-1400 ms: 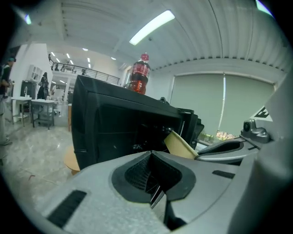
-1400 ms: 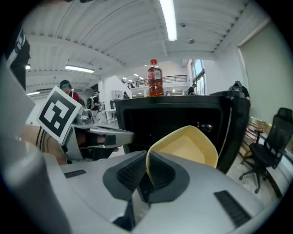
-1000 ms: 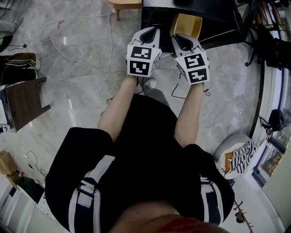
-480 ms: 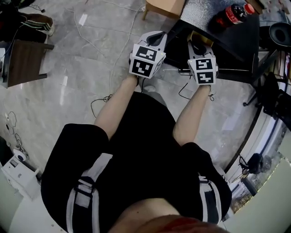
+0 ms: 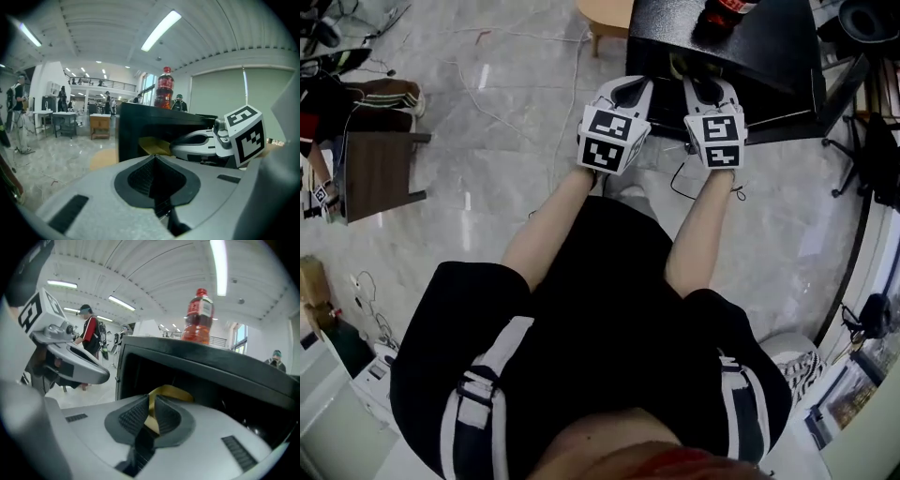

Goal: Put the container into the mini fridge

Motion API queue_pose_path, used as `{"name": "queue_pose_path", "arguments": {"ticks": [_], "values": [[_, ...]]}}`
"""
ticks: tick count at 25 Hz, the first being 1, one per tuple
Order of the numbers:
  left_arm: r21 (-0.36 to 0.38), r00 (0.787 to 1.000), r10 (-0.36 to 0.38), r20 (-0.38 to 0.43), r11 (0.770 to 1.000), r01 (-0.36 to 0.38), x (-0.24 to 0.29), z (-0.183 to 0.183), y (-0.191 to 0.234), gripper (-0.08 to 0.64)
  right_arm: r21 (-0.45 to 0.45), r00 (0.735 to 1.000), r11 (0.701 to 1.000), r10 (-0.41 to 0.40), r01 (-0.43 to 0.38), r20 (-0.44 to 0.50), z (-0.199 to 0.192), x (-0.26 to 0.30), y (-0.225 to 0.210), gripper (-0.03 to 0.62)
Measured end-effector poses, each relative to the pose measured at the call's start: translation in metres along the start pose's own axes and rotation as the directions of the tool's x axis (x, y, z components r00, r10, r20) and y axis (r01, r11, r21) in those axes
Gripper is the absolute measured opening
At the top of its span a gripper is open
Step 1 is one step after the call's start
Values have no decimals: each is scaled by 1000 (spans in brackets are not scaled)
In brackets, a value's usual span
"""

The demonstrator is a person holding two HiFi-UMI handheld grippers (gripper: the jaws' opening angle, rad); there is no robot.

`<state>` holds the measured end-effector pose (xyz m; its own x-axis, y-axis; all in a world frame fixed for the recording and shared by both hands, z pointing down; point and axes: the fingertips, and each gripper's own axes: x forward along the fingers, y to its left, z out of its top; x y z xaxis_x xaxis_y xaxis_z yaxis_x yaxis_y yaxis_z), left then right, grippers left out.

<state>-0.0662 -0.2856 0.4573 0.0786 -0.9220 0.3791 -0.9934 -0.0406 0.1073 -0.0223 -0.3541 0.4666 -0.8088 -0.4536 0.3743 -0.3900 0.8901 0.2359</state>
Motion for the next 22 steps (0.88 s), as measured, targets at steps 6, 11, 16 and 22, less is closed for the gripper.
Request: {"name": "queue_pose_path", "arguments": {"ticks": [6,11,16,22], "values": [[22,990,-102,94,995,101,19,36,-46,8,242,964,965,-157,103,215,14,-79,-41,21],[63,946,-265,186,964,257,35,75,-106,8,474,795,847,-451,239,406,33,-178,-97,21],[85,887,-395,238,919,386,36,104,-160,8,566,663,673,-698,476,272,11,-259,-127,20],[115,824,-511,244,859,499,30,112,-227,8,540,544,503,-834,675,97,-20,-337,-133,12]]}}
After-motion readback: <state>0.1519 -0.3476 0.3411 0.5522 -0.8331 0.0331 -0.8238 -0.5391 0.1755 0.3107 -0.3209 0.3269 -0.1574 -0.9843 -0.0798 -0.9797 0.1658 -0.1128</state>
